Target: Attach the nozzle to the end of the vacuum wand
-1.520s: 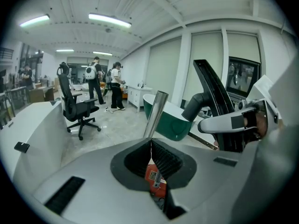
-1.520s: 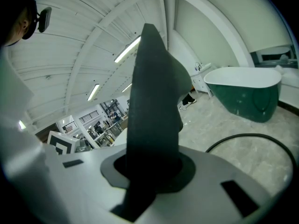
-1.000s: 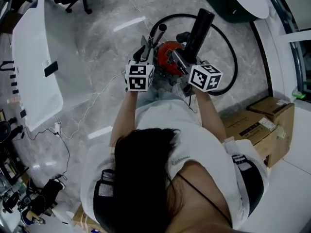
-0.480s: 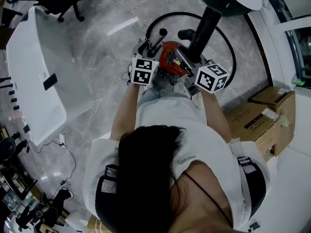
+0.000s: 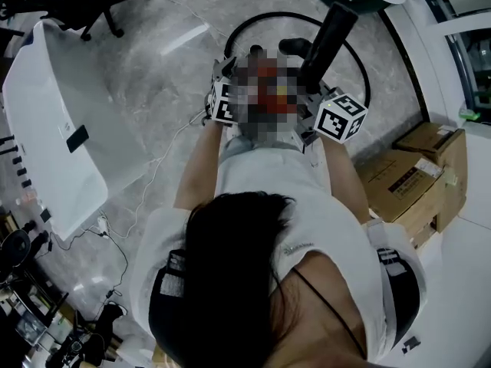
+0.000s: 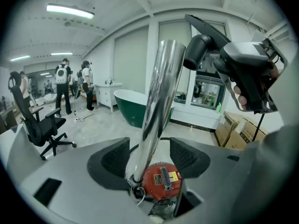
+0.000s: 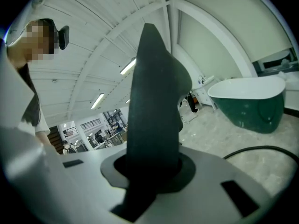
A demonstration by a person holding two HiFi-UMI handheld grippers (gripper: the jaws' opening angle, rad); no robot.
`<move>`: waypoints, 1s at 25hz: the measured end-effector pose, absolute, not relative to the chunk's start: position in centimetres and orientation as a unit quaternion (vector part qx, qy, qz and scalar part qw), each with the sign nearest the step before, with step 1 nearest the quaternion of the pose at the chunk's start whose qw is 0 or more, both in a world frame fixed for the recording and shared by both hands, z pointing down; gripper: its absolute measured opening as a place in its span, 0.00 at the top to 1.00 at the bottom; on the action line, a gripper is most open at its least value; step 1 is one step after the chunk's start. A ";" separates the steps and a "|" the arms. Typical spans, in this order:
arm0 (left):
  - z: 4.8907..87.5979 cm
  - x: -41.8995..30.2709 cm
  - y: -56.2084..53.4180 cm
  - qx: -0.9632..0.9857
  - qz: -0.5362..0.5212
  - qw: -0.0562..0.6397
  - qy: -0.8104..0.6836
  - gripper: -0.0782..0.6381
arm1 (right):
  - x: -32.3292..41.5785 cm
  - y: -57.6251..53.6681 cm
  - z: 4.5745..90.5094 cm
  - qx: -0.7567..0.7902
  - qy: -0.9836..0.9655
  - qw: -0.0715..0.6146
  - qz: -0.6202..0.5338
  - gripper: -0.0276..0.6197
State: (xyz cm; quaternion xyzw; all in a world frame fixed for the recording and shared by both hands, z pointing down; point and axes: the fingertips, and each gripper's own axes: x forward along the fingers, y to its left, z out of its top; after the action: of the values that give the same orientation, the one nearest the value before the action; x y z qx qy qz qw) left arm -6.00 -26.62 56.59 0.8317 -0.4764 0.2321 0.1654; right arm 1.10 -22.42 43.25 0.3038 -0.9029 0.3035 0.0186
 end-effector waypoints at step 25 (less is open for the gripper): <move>57.1 -4.5 -29.4 0.854 0.214 0.145 -0.451 0.54 | -0.1 -22.3 40.7 0.196 -0.913 -0.017 0.359 0.84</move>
State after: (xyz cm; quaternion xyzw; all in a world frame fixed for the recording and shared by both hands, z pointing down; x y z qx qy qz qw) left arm -4.48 -29.36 57.07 0.8541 -0.4510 0.2144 0.1452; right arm -0.12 -22.29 40.68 0.1958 -0.9126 0.3585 -0.0175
